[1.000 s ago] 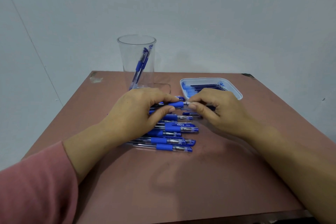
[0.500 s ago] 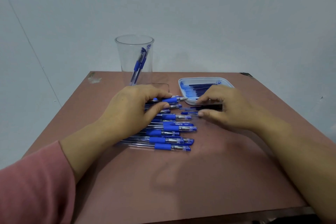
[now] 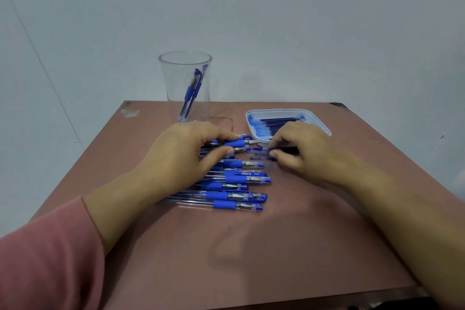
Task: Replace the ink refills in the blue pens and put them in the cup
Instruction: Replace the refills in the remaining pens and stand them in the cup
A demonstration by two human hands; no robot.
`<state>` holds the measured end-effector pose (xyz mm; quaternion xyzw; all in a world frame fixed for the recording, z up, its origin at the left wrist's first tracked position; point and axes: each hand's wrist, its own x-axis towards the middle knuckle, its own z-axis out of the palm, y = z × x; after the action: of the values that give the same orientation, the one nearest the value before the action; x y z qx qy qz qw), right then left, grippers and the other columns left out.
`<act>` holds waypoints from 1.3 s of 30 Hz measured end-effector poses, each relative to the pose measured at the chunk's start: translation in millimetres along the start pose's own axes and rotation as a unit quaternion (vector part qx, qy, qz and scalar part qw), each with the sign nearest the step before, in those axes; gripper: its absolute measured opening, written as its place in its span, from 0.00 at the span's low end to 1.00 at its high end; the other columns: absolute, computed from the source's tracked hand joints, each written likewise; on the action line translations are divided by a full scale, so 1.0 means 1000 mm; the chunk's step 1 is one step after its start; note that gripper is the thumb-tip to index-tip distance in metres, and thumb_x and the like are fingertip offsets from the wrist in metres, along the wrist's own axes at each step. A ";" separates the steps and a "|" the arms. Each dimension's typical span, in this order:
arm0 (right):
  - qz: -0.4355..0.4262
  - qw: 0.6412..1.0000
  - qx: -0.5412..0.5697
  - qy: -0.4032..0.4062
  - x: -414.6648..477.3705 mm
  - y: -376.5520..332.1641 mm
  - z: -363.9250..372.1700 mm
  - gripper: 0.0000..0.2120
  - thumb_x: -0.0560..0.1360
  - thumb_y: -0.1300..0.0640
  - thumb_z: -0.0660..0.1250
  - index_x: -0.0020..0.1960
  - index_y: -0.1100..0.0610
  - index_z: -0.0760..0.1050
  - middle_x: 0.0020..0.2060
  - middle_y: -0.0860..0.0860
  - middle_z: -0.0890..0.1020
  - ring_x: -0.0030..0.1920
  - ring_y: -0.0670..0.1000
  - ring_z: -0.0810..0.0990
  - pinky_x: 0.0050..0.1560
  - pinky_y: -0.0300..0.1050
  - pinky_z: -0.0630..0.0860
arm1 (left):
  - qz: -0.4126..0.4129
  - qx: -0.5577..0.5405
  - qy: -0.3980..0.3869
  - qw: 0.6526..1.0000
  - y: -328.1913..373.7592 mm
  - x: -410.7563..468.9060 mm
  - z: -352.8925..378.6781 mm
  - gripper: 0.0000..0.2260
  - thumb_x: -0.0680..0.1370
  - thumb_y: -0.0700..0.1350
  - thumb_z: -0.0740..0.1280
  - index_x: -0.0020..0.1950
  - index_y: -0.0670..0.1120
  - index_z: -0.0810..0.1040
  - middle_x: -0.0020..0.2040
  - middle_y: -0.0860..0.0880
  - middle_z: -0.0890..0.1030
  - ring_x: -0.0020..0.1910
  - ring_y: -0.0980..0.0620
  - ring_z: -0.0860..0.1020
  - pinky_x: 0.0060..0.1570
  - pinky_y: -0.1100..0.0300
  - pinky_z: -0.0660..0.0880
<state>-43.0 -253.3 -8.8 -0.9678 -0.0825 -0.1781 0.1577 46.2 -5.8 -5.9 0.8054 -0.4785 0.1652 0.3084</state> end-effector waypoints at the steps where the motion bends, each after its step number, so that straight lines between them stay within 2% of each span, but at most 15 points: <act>1: 0.014 0.999 0.025 0.020 -0.001 0.000 -0.003 0.04 0.74 0.53 0.69 0.46 0.45 0.77 0.42 0.38 0.78 0.46 0.40 0.77 0.49 0.41 0.76 | -0.001 -0.001 0.000 1.000 0.000 0.000 0.000 0.12 0.75 0.52 0.68 0.58 0.56 0.81 0.49 0.61 0.81 0.45 0.62 0.78 0.48 0.62 0.77; 3: 0.029 0.997 0.064 0.043 -0.002 -0.001 -0.009 0.05 0.75 0.54 0.69 0.46 0.44 0.76 0.43 0.37 0.80 0.46 0.38 0.79 0.49 0.39 0.76 | -0.003 -0.003 -0.001 1.000 0.000 0.000 0.000 0.13 0.75 0.52 0.68 0.58 0.56 0.81 0.49 0.60 0.82 0.46 0.61 0.78 0.48 0.61 0.78; 8: 0.001 0.995 0.087 0.047 -0.004 -0.012 -0.011 0.04 0.75 0.59 0.69 0.49 0.51 0.79 0.43 0.36 0.79 0.47 0.36 0.78 0.47 0.28 0.72 | -0.004 0.005 -0.004 1.000 0.000 0.000 0.000 0.12 0.75 0.52 0.69 0.58 0.57 0.81 0.49 0.60 0.82 0.45 0.62 0.77 0.47 0.61 0.77; 13: -0.023 0.993 0.103 0.056 -0.003 -0.019 -0.004 0.06 0.75 0.58 0.70 0.50 0.48 0.78 0.43 0.36 0.79 0.47 0.37 0.78 0.48 0.29 0.73 | 0.000 -0.004 -0.006 1.000 0.000 0.000 0.002 0.12 0.75 0.51 0.70 0.58 0.56 0.81 0.47 0.63 0.81 0.45 0.62 0.78 0.46 0.62 0.77; 15: -0.041 0.991 0.108 0.069 -0.002 -0.023 0.001 0.05 0.75 0.56 0.69 0.50 0.51 0.79 0.44 0.38 0.79 0.47 0.39 0.79 0.49 0.31 0.74 | 0.007 0.000 -0.009 1.000 -0.001 0.000 0.003 0.12 0.75 0.51 0.70 0.58 0.57 0.81 0.44 0.66 0.78 0.44 0.62 0.78 0.44 0.63 0.76; 20: -0.075 0.986 0.106 0.104 -0.001 -0.025 0.010 0.08 0.73 0.55 0.70 0.51 0.54 0.81 0.44 0.44 0.81 0.46 0.45 0.80 0.47 0.44 0.78 | 0.022 -0.003 -0.001 1.000 0.000 -0.001 0.004 0.11 0.75 0.51 0.70 0.57 0.57 0.82 0.40 0.68 0.75 0.41 0.64 0.76 0.42 0.66 0.73; 23: -0.105 0.980 0.096 0.140 -0.002 -0.025 0.012 0.07 0.73 0.57 0.70 0.51 0.57 0.81 0.43 0.48 0.82 0.43 0.46 0.80 0.44 0.44 0.76 | 0.021 -0.019 0.019 0.999 0.001 -0.002 0.006 0.09 0.76 0.51 0.70 0.56 0.55 0.83 0.38 0.70 0.73 0.40 0.68 0.74 0.41 0.73 0.67; 29: -0.150 0.970 0.080 0.175 -0.005 -0.028 0.016 0.07 0.74 0.60 0.70 0.50 0.62 0.81 0.42 0.52 0.82 0.43 0.48 0.80 0.45 0.42 0.76 | 0.032 -0.032 0.035 0.998 0.006 -0.004 0.007 0.10 0.74 0.50 0.68 0.54 0.52 0.84 0.37 0.69 0.73 0.39 0.70 0.73 0.42 0.76 0.67; 34: -0.110 0.977 0.095 0.155 -0.001 -0.028 0.016 0.06 0.75 0.60 0.69 0.52 0.58 0.79 0.43 0.50 0.81 0.44 0.47 0.79 0.45 0.42 0.75 | 0.006 -0.030 0.021 0.999 0.007 -0.003 0.005 0.10 0.76 0.49 0.70 0.57 0.52 0.82 0.42 0.65 0.77 0.43 0.66 0.76 0.45 0.73 0.69; 37: -0.081 0.983 0.103 0.131 0.000 -0.028 0.016 0.06 0.75 0.59 0.69 0.52 0.54 0.78 0.44 0.45 0.79 0.46 0.43 0.77 0.47 0.34 0.73 | 0.002 0.019 -0.010 1.000 0.006 -0.008 0.003 0.17 0.77 0.57 0.66 0.64 0.55 0.77 0.51 0.61 0.80 0.50 0.61 0.77 0.50 0.61 0.75; 39: -0.048 0.984 0.114 0.124 -0.003 -0.025 0.011 0.06 0.76 0.59 0.69 0.51 0.52 0.77 0.44 0.40 0.78 0.47 0.40 0.77 0.48 0.28 0.70 | -0.025 0.058 -0.038 0.997 0.003 -0.016 0.000 0.25 0.76 0.65 0.60 0.70 0.57 0.70 0.59 0.59 0.78 0.58 0.59 0.75 0.57 0.58 0.74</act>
<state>-47.0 -226.7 -13.1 -0.9085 -0.1282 -0.2939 0.2678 35.9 3.8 -13.6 0.8390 -0.4594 0.1545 0.2472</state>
